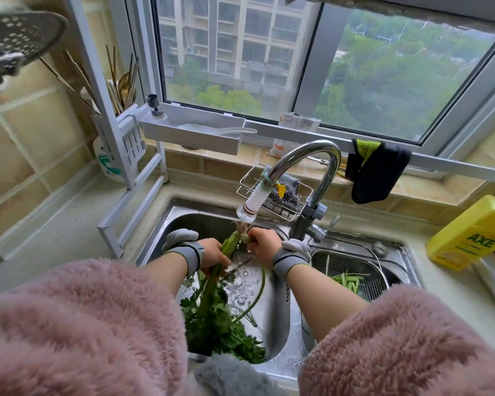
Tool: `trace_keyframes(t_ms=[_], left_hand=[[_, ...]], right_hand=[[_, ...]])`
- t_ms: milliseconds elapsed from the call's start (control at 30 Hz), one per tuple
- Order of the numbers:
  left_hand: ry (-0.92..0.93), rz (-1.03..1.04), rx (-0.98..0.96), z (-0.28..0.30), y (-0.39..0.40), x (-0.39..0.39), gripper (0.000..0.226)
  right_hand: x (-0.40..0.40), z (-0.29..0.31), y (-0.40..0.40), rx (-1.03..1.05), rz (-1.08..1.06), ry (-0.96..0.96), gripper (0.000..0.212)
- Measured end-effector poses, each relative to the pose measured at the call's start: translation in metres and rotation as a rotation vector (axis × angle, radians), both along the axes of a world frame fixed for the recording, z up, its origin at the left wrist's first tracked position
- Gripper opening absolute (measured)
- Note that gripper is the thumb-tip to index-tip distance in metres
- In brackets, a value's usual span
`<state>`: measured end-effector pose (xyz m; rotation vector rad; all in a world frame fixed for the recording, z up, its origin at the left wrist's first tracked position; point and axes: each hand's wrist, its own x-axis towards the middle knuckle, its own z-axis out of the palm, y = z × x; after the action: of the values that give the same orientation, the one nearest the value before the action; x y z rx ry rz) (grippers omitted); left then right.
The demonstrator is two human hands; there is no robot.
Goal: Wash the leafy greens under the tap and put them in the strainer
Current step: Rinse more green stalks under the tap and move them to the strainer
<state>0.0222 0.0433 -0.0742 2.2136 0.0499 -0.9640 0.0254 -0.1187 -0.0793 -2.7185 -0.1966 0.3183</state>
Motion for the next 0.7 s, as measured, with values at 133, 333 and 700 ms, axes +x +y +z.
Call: trace_keyframes(t_ms=[133,333,700], left_hand=[[0.031,-0.002,0.012,0.002,0.006,0.002,0.01],[0.065,0.149,-0.028,0.008,0.036,0.008,0.013],[-0.041,0.28,-0.107,0.007,0.017,0.013,0.017]], right_hand=[[0.005,-0.001,-0.01,-0.017,-0.059,0.007,0.018],[0.013,-0.008,-0.029,0.31,-0.252,0.091,0.012],[0.008,0.01,-0.013,0.665,-0.232,0.167,0.029]])
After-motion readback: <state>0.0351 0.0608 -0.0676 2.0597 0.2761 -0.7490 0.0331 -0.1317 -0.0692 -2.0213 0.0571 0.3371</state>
